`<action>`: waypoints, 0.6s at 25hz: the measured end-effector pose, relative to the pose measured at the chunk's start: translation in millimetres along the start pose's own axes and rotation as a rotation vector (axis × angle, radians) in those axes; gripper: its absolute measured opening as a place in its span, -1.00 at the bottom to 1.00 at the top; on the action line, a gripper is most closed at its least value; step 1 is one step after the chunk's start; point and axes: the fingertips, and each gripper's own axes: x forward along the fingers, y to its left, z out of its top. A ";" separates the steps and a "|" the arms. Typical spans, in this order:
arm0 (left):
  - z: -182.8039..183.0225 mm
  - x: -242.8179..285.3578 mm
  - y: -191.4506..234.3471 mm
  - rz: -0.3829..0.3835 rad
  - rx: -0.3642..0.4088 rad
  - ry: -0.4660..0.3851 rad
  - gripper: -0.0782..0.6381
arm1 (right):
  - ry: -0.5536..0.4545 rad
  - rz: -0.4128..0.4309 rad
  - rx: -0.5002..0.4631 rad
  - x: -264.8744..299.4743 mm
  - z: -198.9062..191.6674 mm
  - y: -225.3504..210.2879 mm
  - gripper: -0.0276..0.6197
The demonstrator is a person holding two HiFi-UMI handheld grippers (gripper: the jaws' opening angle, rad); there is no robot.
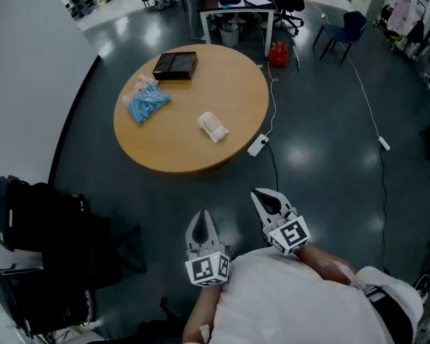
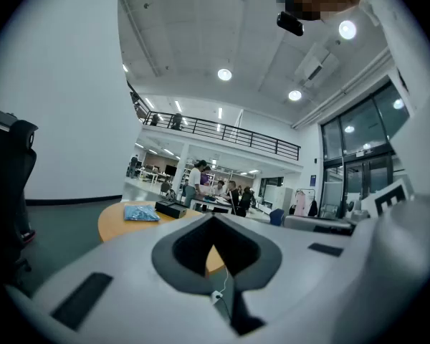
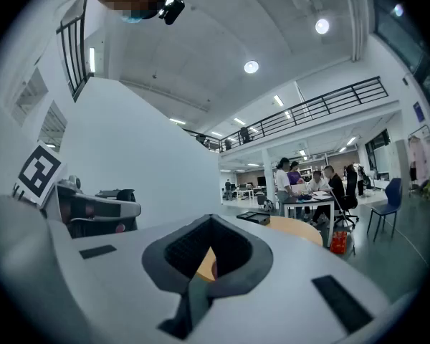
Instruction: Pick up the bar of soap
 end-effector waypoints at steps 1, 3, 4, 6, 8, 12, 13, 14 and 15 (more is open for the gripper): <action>0.0 0.0 0.0 0.000 0.001 0.000 -0.76 | -0.002 0.002 -0.004 0.6 0.9 0.3 -0.88; 0.1 -0.2 -0.2 0.000 0.002 0.000 -0.76 | -0.004 0.005 -0.010 1.5 1.9 0.7 -0.88; 0.3 -0.4 -0.4 0.000 0.002 -0.001 -0.76 | -0.003 0.006 -0.011 1.8 1.9 0.8 -0.88; 1.1 -1.0 -1.0 0.001 0.003 -0.003 -0.76 | 0.002 0.005 -0.009 2.0 1.3 1.0 -0.88; 2.2 -2.1 -0.8 -0.001 0.010 -0.006 -0.76 | 0.005 0.005 -0.008 2.3 1.1 2.2 -0.88; 3.4 -3.2 3.0 -0.006 0.020 -0.006 -0.76 | 0.004 0.003 -0.006 5.2 1.5 5.9 -0.88; 3.5 -3.1 4.5 -0.007 0.020 -0.005 -0.76 | 0.006 -0.001 -0.004 6.2 1.1 6.0 -0.88; 4.1 -2.9 6.4 -0.008 0.022 -0.003 -0.76 | 0.007 -0.007 0.000 7.1 0.4 5.6 -0.88; 5.1 -2.8 8.9 -0.010 0.026 -0.001 -0.76 | 0.008 -0.015 0.008 8.1 -0.4 4.8 -0.88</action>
